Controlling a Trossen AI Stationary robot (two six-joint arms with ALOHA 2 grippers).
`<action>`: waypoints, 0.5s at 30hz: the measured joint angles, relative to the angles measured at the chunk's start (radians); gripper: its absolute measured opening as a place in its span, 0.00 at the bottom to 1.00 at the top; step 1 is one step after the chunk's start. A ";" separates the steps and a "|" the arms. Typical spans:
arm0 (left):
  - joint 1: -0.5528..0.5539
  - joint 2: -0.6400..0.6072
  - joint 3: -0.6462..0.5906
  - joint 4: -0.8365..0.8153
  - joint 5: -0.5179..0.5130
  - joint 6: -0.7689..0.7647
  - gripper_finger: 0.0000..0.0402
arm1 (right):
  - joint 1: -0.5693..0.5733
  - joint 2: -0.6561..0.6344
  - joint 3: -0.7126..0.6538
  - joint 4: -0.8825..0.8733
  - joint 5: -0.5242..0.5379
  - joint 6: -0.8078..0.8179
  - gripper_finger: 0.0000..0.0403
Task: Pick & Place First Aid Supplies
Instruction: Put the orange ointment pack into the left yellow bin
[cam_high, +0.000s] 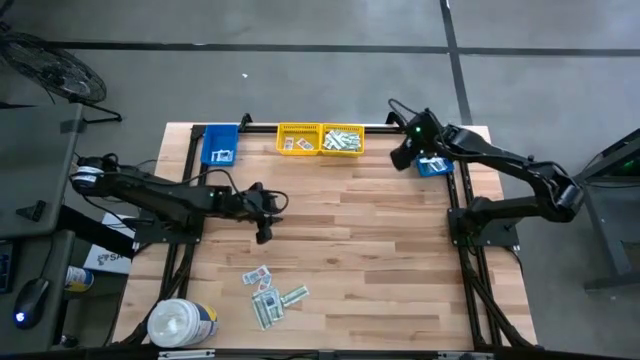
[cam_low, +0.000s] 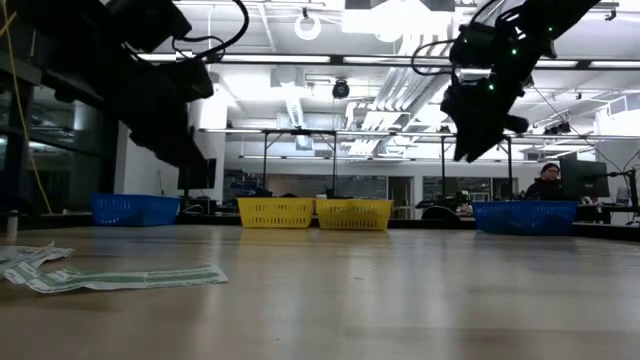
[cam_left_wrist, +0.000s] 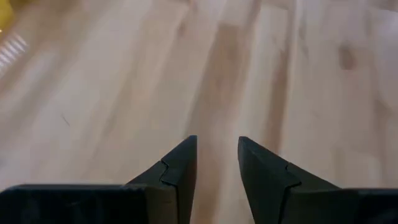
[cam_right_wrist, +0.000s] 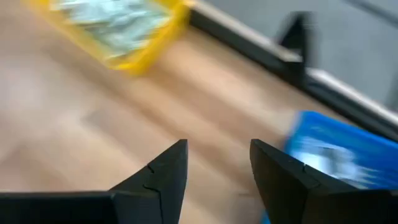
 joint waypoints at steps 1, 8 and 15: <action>0.000 -0.017 0.016 -0.053 0.025 -0.015 0.29 | 0.020 0.000 0.000 0.003 -0.036 0.000 0.41; 0.000 -0.056 0.145 -0.401 0.275 -0.171 0.29 | 0.203 0.000 0.000 0.043 -0.113 0.009 0.37; -0.029 -0.055 0.149 -0.516 0.413 -0.241 0.29 | 0.424 0.002 -0.001 0.111 -0.091 0.024 0.35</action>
